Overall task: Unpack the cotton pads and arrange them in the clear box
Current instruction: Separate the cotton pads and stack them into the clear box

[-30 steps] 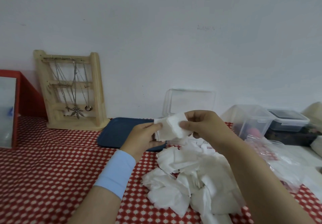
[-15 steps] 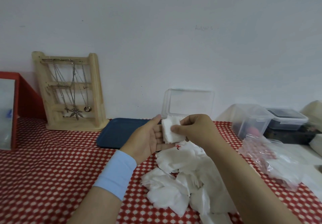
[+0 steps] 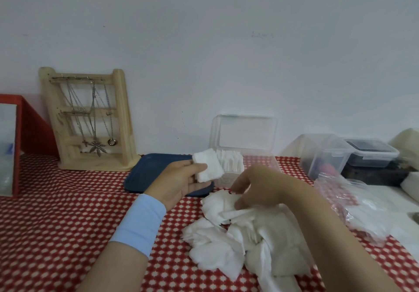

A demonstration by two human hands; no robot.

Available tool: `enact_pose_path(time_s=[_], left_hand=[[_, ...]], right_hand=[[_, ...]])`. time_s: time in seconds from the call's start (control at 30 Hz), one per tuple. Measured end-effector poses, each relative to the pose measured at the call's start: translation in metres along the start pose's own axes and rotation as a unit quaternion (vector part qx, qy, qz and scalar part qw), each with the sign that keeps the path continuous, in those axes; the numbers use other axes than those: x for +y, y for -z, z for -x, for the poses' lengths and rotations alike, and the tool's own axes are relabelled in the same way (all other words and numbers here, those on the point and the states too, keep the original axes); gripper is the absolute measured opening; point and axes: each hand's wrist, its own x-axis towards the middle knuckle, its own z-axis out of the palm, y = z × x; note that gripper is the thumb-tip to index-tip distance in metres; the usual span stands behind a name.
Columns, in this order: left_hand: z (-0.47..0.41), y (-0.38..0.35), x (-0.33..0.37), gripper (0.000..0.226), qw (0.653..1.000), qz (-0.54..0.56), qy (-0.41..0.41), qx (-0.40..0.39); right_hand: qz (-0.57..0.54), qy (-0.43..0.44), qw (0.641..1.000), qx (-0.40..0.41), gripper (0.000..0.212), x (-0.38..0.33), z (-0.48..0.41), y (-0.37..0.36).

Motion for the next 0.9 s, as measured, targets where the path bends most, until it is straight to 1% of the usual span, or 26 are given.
enact_pose_path(time_s=[0.03,0.1,0.23,0.27,0.3,0.37,0.4,0.47,0.57,0.7,0.8,0.9], left_hand=[[-0.001,0.000,0.000,0.022,1.000,0.013,0.001,0.009],[-0.002,0.000,0.000,0.020,1.000,0.004,-0.006,0.019],[-0.003,-0.002,-0.003,0.020,0.999,-0.022,-0.013,0.043],[-0.003,-0.002,-0.004,0.021,0.998,-0.026,-0.013,0.049],[-0.003,-0.003,-0.004,0.021,0.998,-0.030,-0.013,0.054],[-0.002,-0.006,-0.004,0.020,0.998,-0.031,-0.010,0.053],[-0.001,-0.007,-0.005,0.019,0.999,-0.028,-0.009,0.046],[0.000,-0.011,-0.006,0.019,0.999,-0.022,-0.009,0.027],[0.001,-0.016,-0.007,0.020,0.999,-0.027,-0.007,0.017],[0.003,-0.022,-0.008,0.021,0.999,-0.035,-0.004,0.011],[0.005,-0.025,-0.008,0.024,0.999,-0.043,0.000,-0.021],[0.007,-0.030,-0.004,0.029,0.999,0.011,0.011,-0.047]], right_hand=[[0.017,0.000,1.000,-0.017,0.043,-0.001,0.000,-0.003],[0.012,0.007,1.000,-0.010,0.041,-0.002,0.000,-0.005],[-0.026,-0.002,1.000,0.008,0.013,0.001,0.002,0.004],[-0.034,-0.003,0.999,0.018,0.013,0.003,0.005,0.008],[-0.046,-0.004,0.998,0.030,0.019,0.005,0.006,0.011],[-0.104,-0.005,0.993,0.061,0.027,0.008,0.009,0.016],[-0.148,-0.003,0.986,0.076,0.027,0.009,0.011,0.019],[-0.235,0.005,0.967,0.095,0.017,0.007,0.014,0.021],[-0.330,0.009,0.938,0.108,0.018,0.000,0.015,0.020],[-0.378,0.002,0.915,0.140,0.014,-0.006,0.011,0.015],[-0.401,0.004,0.903,0.152,0.017,-0.009,0.008,0.014],[-0.390,0.004,0.907,0.161,0.017,-0.014,0.005,0.009]])
